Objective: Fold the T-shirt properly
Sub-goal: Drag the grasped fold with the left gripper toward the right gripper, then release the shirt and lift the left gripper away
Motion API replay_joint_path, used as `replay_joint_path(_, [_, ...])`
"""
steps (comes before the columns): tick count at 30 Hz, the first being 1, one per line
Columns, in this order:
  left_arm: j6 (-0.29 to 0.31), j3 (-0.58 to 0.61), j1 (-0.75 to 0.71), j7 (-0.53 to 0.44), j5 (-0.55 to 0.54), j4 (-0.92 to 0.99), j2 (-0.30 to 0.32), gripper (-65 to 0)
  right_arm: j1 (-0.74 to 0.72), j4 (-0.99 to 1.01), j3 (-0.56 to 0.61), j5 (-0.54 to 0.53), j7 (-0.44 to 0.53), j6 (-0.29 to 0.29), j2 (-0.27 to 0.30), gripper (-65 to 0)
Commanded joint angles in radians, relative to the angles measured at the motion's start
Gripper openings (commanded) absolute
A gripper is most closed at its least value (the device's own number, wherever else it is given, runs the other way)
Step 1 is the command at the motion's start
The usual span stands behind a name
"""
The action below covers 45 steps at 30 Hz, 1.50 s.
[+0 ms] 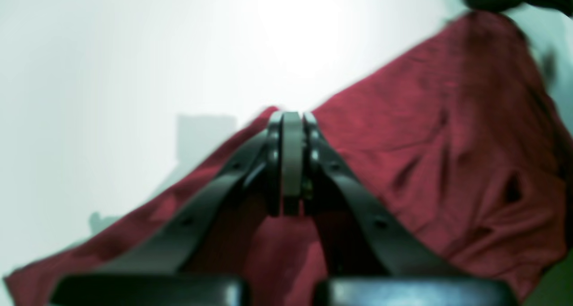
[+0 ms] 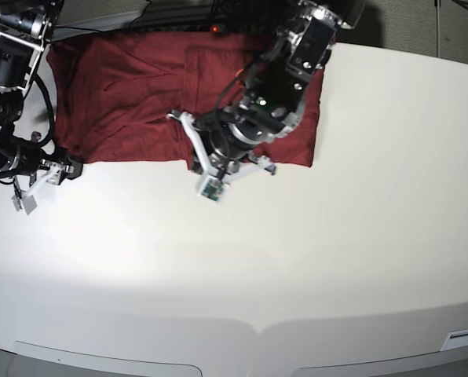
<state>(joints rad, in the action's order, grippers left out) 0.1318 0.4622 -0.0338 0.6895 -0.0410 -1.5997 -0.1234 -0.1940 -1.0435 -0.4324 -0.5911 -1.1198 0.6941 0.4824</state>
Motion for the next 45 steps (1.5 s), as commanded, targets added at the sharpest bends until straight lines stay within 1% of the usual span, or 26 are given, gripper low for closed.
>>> replay_joint_path(1, [0.003, -0.022, 0.002, -0.021, 0.004, -0.043, 0.012, -65.0, -0.01, -0.01, -0.003, 0.007, -0.026, 0.004, 0.016, -33.5])
replay_joint_path(5, [0.003, -0.11, -0.055, -0.047, -0.005, -0.119, 0.121, -65.0, -0.01, -0.01, -0.003, 0.006, -0.026, 0.004, 0.016, -33.5])
replay_joint_path(7, [0.003, -0.153, -0.086, -0.072, -0.046, -0.137, 0.185, -65.0, -0.01, -0.01, -0.003, -0.007, -0.026, 0.004, 0.016, -33.5])
replay_joint_path(9, [0.003, -0.196, -0.116, -0.101, -0.114, -0.143, 0.253, -65.0, -0.01, -0.01, -0.003, -0.043, -0.045, 0.004, 0.016, -33.6])
replay_joint_path(12, [0.004, -0.258, -0.169, -0.145, -0.239, -0.143, 0.353, -65.0, -0.01, -0.01, -0.003, -0.119, -0.119, 0.004, 0.017, -33.6])
replay_joint_path(15, [0.004, -0.315, -0.232, -0.191, -0.344, -0.143, 0.443, -65.0, -0.005, -0.01, -0.003, -0.198, -0.186, 0.004, 0.031, -33.6])
replay_joint_path(17, [0.007, -0.352, -0.278, -0.214, -0.377, -0.143, 0.484, -65.0, -0.002, -0.01, -0.003, -0.256, -0.222, 0.004, 0.053, -33.6])
replay_joint_path(19, [0.013, -0.393, -0.33, -0.233, -0.379, -0.143, 0.508, -65.0, -0.002, -0.01, -0.007, -0.306, -0.266, 0.004, 0.078, -33.6])
replay_joint_path(22, [0.018, -0.463, -0.411, -0.269, -0.379, -0.143, 0.504, -65.0, 0.019, -0.01, -0.007, -0.381, -0.276, 0.004, 0.125, -33.6])
replay_joint_path(25, [0.018, -0.526, -0.488, -0.333, -0.389, -0.143, 0.49, -65.0, 0.064, -0.01, -0.007, -0.438, -0.276, 0.004, 0.166, -33.6])
replay_joint_path(26, [0.018, -0.55, -0.51, -0.359, -0.405, -0.143, 0.474, -65.0, 0.082, -0.01, -0.007, -0.449, -0.276, 0.004, 0.176, -33.6])
replay_joint_path(28, [0.023, -0.597, -0.543, -0.402, -0.429, -0.143, 0.419, -65.0, 0.118, -0.01, -0.007, -0.473, -0.276, 0.004, 0.188, -33.6])
replay_joint_path(29, [0.039, -0.62, -0.552, -0.411, -0.428, -0.143, 0.388, -65.0, 0.134, -0.01, -0.007, -0.49, -0.276, 0.004, 0.192, -33.6])
replay_joint_path(30, [0.072, -0.642, -0.557, -0.41, -0.427, -0.143, 0.353, -65.0, 0.147, -0.01, -0.007, -0.51, -0.276, 0.004, 0.195, -33.6])
replay_joint_path(32, [0.17, -0.682, -0.561, -0.409, -0.427, -0.143, 0.29, -65.0, 0.165, -0.01, -0.007, -0.565, -0.276, 0.004, 0.198, -33.6])
replay_joint_path(34, [0.251, -0.711, -0.562, -0.41, -0.419, -0.143, 0.235, -65.0, 0.177, -0.01, -0.007, -0.625, -0.276, 0.004, 0.199, -33.5])
replay_joint_path(36, [0.288, -0.729, -0.562, -0.405, -0.401, -0.143, 0.193, -65.0, 0.189, -0.01, -0.007, -0.651, -0.276, 0.004, 0.199, -33.5])
replay_joint_path(39, [0.292, -0.731, -0.562, -0.399, -0.375, -0.143, 0.167, -65.0, 0.212, -0.01, -0.007, -0.639, -0.276, 0.004, 0.199, -33.5])
replay_joint_path(43, [0.292, -0.731, -0.562, -0.399, -0.375, -0.143, 0.168, -65.0, 0.232, -0.01, -0.007, -0.64, -0.276, 0.004, 0.201, -33.5])
replay_joint_path(45, [0.291, -0.731, -0.562, -0.399, -0.375, -0.143, 0.169, -65.0, 0.236, -0.01, -0.006, -0.64, -0.276, 0.004, 0.211, -33.5])
